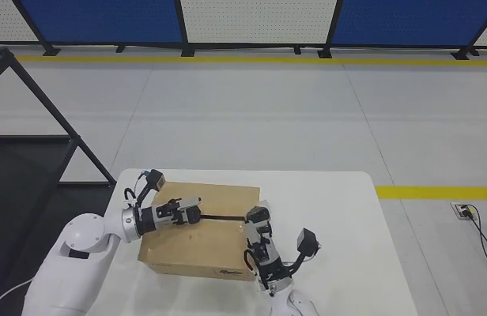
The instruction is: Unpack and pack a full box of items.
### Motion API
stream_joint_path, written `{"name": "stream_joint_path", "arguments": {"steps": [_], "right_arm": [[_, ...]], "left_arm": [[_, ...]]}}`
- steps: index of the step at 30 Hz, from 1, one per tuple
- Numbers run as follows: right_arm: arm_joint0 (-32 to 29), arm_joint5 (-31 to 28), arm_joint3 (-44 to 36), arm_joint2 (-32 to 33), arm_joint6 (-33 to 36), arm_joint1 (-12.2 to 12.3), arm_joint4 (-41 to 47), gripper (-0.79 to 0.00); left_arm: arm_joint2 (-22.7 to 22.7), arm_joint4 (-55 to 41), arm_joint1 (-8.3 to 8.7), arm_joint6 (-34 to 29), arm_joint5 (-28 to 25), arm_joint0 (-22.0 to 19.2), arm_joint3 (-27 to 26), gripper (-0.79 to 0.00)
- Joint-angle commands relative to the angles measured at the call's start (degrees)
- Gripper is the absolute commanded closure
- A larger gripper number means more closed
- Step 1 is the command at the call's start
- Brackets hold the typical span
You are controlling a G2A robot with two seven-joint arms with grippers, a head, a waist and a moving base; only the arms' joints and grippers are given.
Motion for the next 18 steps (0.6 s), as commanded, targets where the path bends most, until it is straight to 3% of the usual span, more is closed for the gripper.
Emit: {"name": "stream_joint_path", "arguments": {"steps": [1,18], "right_arm": [[-0.6,-0.6,-0.8,0.1,0.7,0.1,-0.9,-0.785],[0.1,3.6,-3.3,-2.3,2.7,-0.4,-6.8,-0.785]], "left_arm": [[0.3,0.1,-0.04,-0.1,0.1,-0.3,0.1,-0.785],[1.0,-0.7,-0.14,0.8,0.9,-1.3,1.6,-0.785]]}}
